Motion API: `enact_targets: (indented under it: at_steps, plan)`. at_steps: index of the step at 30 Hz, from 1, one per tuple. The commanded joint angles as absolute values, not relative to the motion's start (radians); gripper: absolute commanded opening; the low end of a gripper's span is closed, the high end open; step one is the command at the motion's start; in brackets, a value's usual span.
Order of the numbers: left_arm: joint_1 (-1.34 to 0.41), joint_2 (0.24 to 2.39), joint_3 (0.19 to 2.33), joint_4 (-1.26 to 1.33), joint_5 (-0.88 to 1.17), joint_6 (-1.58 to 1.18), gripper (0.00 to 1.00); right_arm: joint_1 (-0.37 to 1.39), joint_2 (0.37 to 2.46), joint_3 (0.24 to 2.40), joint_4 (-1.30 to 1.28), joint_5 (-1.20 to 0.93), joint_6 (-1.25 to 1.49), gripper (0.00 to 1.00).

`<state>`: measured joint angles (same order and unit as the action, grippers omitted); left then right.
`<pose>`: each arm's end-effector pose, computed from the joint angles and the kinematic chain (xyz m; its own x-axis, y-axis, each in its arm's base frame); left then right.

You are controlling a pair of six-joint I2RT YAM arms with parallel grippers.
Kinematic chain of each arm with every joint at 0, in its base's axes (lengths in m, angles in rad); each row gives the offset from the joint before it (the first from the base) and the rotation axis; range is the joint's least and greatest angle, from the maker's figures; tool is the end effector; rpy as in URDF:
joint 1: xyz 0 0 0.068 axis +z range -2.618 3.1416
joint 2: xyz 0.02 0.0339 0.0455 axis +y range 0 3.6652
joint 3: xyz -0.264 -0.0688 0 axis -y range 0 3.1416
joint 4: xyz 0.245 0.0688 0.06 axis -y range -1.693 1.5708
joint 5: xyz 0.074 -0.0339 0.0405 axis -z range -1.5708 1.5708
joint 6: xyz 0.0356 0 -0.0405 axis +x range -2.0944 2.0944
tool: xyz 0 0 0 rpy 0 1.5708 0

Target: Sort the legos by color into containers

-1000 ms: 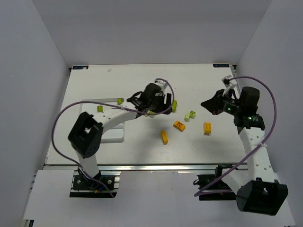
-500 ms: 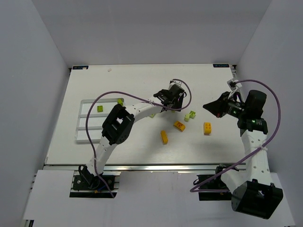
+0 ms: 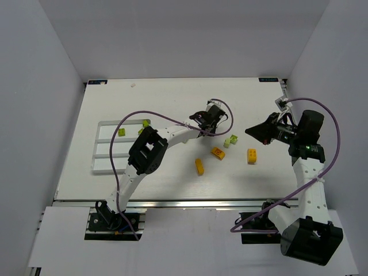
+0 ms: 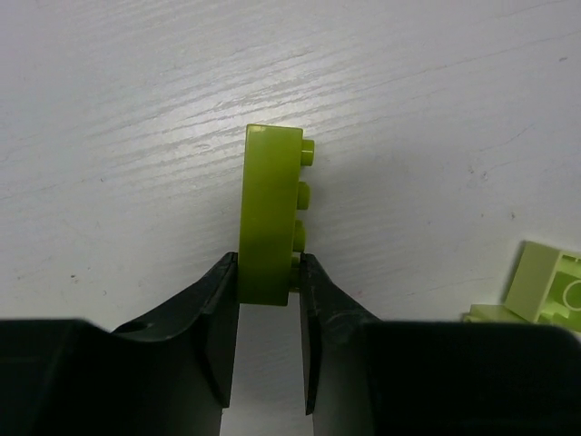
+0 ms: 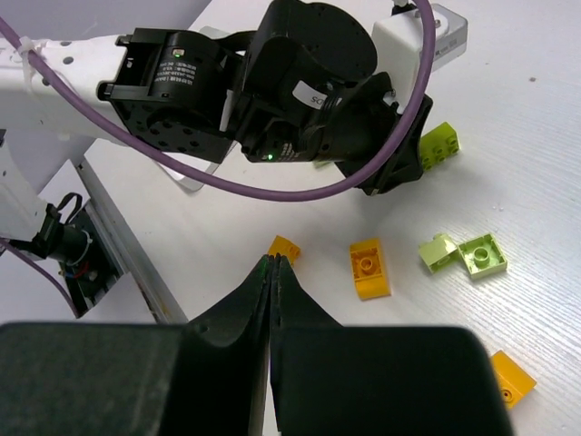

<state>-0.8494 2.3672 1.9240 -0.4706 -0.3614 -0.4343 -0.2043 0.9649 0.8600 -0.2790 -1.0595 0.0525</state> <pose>0.3537 -0.3831 0.1623 -0.7099 0.2112 -0.6718 0.2877 0.9577 -0.0030 0.2064 -0.0111 0.3303 -0.4026 0.1096 -0.9088 -0.6723 0.6383 0.3748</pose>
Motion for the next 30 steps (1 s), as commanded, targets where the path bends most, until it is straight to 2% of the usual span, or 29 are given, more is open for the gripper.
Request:
enact_targets:
  at_steps: [1, 4, 10, 13, 16, 20, 24, 30]
  plan:
    - [-0.847, 2.254, 1.895, -0.453, -0.397, -0.439, 0.1, -0.213, 0.965, 0.841, -0.238, -1.106, 0.045, 0.0]
    - [-0.831, 2.16, 1.818, -0.431, -0.385, -0.445, 0.0, -0.21, 0.979, 0.83, -0.241, -1.115, 0.043, 0.0]
    - [-0.747, 1.777, 1.508, -0.403, -0.481, -0.455, 0.0, -0.204, 1.006, 0.819, -0.235, -1.108, 0.029, 0.01]
    - [-0.642, 1.577, 1.329, -0.419, -0.541, -0.485, 0.0, -0.201, 1.014, 0.813, -0.226, -1.092, 0.026, 0.01]
    - [-0.556, 1.438, 1.255, -0.472, -0.563, -0.517, 0.0, -0.196, 1.022, 0.811, -0.225, -1.085, 0.028, 0.01]
    - [-0.427, 1.391, 1.19, -0.532, -0.561, -0.538, 0.0, -0.186, 1.031, 0.807, -0.221, -1.065, 0.026, 0.02]
    - [-0.298, 1.452, 1.17, -0.54, -0.529, -0.541, 0.0, -0.181, 1.045, 0.805, -0.221, -1.052, 0.022, 0.03]
    - [-0.216, 1.543, 1.186, -0.491, -0.442, -0.538, 0.0, -0.178, 1.055, 0.81, -0.226, -1.048, 0.011, 0.05]
